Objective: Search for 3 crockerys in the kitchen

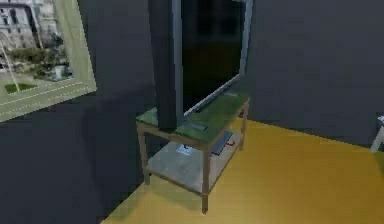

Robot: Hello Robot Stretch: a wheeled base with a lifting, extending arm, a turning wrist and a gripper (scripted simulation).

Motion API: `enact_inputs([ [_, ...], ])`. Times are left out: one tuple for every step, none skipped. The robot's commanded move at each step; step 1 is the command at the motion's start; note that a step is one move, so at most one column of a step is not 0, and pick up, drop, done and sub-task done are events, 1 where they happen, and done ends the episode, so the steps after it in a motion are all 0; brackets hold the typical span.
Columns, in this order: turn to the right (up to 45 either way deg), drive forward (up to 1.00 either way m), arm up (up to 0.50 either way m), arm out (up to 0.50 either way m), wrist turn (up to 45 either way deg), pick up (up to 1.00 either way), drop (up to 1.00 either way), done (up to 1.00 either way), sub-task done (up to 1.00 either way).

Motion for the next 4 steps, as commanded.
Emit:
enact_inputs([
  [45.0, 0.00, 0.00, 0.00, 0.0, 0.00, 0.00, 0.00, 0.00],
  [0.0, 0.90, 0.00, 0.00, 0.0, 0.00, 0.00, 0.00, 0.00],
  [42.0, 0.00, 0.00, 0.00, 0.0, 0.00, 0.00, 0.00, 0.00],
  [0.0, 0.05, 0.00, 0.00, 0.0, 0.00, 0.00, 0.00, 0.00],
])
